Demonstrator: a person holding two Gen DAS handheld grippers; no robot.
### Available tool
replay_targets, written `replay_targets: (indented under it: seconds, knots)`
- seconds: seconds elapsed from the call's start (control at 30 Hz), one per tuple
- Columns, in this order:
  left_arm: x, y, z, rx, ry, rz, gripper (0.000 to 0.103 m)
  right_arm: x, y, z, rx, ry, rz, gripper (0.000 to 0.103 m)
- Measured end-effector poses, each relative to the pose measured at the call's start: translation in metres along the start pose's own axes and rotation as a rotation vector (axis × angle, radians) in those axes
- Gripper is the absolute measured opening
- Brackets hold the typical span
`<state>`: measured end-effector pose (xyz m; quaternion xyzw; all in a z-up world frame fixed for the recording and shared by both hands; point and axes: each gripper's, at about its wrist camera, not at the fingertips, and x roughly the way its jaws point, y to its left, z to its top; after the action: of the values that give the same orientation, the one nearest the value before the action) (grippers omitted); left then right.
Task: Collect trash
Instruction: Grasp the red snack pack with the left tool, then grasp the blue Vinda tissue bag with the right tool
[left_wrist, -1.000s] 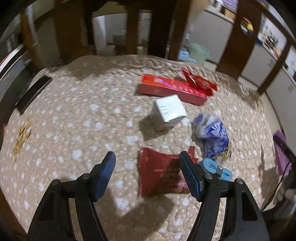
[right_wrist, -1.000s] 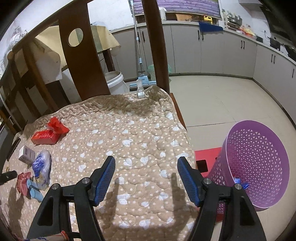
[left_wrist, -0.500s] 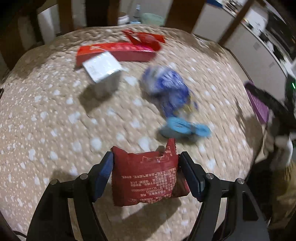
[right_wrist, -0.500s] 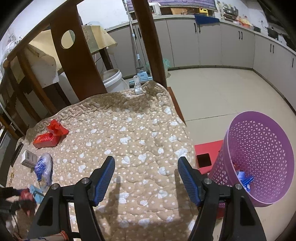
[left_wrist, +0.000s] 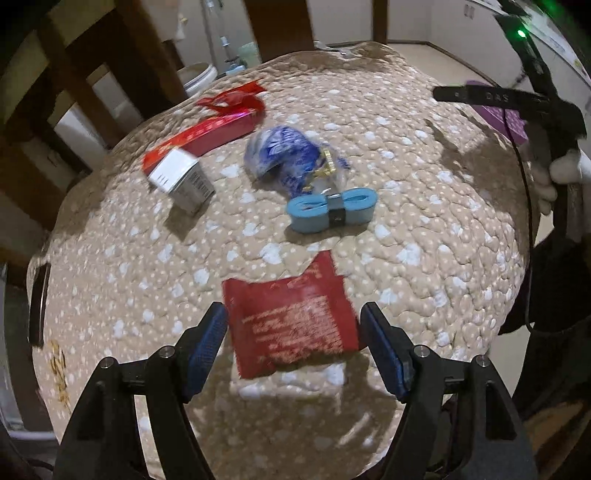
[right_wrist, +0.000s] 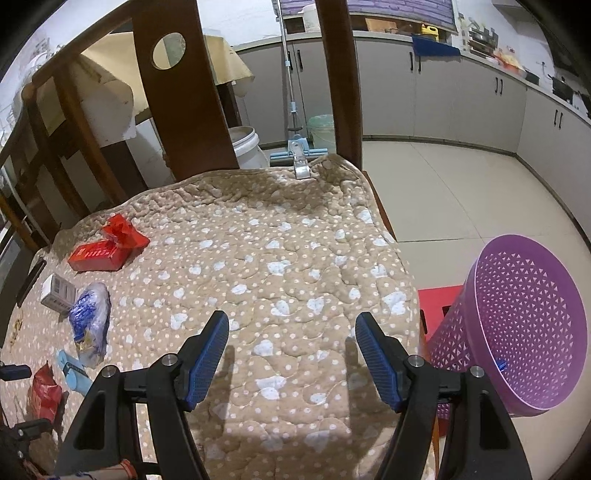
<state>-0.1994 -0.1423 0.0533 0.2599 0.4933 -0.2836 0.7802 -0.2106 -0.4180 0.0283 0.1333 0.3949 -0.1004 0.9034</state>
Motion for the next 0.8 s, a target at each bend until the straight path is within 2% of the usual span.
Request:
replay_targets:
  seconds: [0.1,0.23,0.37,0.47,0.5,0.57,0.8]
  knots:
    - [0.005,0.011,-0.006,-0.092,-0.001,-0.017,0.078,0.000,0.002,0.000,-0.006,0.002,0.001,0.076]
    - [0.020,0.013,-0.007,-0.166,-0.009,-0.035,0.079,0.003,0.008,-0.001,-0.026,0.010,-0.003,0.076]
    - [0.039,0.008,0.005,-0.220,-0.003,-0.008,0.080,0.006,0.016,-0.003,-0.053,0.022,-0.013,0.076]
    - [0.038,0.008,0.010,-0.239,-0.015,-0.034,0.058,0.007,0.024,-0.005,-0.088,0.027,-0.018,0.076]
    - [0.036,0.007,0.011,-0.235,-0.016,-0.030,0.056,0.008,0.028,-0.006,-0.102,0.028,-0.021,0.076]
    - [0.033,0.008,0.008,-0.228,-0.016,-0.027,0.052,0.009,0.034,-0.007,-0.131,0.030,-0.021,0.076]
    - [0.015,0.029,-0.008,-0.323,-0.045,0.006,0.052,0.006,0.048,-0.004,-0.156,0.027,0.027,0.076]
